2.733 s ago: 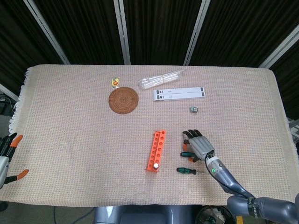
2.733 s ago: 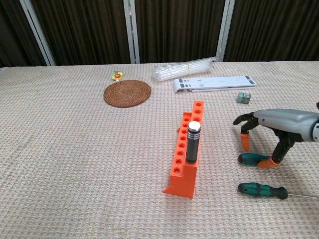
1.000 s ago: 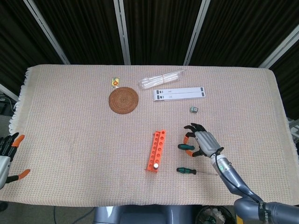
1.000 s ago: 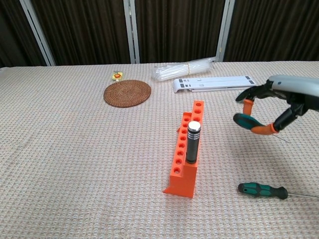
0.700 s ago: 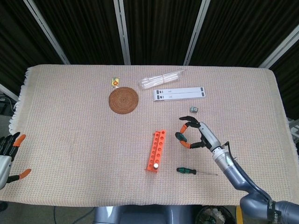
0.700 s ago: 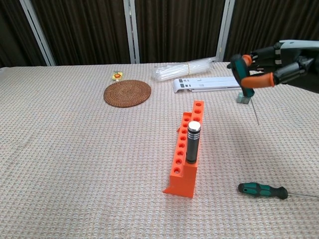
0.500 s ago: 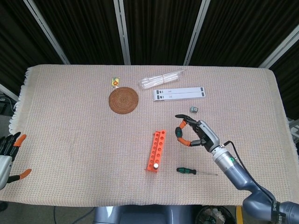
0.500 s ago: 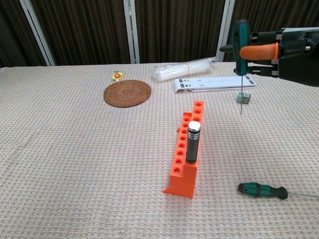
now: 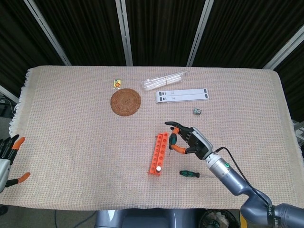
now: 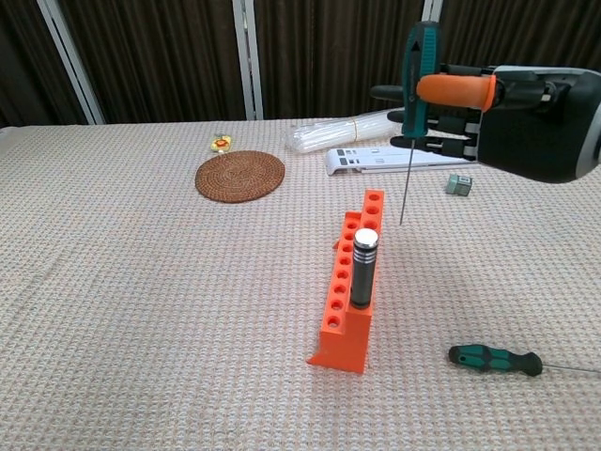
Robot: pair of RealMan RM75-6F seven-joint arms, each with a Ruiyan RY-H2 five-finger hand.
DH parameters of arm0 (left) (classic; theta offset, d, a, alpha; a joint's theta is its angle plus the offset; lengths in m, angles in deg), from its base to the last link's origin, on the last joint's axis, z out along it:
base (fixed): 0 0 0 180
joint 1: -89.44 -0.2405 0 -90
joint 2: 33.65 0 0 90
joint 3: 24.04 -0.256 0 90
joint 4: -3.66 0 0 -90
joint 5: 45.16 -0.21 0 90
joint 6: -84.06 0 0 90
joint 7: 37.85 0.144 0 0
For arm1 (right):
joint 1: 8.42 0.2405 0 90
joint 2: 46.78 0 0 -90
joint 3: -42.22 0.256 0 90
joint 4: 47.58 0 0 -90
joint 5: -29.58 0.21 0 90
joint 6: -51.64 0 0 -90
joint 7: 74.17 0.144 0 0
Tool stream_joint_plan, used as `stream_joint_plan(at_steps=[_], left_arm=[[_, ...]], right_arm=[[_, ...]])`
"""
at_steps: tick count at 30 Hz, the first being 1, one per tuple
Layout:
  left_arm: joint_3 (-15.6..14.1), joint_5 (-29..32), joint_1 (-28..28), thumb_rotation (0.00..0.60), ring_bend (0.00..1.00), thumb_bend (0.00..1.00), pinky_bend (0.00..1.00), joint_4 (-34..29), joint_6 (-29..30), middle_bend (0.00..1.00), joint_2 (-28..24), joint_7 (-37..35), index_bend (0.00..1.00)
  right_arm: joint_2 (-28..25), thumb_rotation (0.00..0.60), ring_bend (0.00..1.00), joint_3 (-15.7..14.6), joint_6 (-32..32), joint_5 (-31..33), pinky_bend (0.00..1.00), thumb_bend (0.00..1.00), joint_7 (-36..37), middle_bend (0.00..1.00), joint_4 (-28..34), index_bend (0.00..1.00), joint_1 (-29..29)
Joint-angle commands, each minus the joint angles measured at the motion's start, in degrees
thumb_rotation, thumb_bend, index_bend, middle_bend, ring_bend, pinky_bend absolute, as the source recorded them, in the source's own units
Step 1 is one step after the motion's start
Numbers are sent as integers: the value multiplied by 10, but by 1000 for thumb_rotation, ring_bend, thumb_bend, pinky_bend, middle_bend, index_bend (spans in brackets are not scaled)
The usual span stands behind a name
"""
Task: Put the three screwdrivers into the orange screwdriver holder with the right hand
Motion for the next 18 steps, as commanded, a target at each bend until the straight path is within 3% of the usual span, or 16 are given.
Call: stream_joint_plan(at_steps=[1,18], left_arm=[[0,0,-1,600,0,82,0,0,2,0,-2,-2,0],[-1,4,-3,600,0,82,0,4,-1,0,-2,-7,0]], right_arm=[[21,600,0,-1,-2,14,0,314,-10,151,-15,570,9],[104,600,0,-12,-25,56,0,314,-110,152,-61,570,22]])
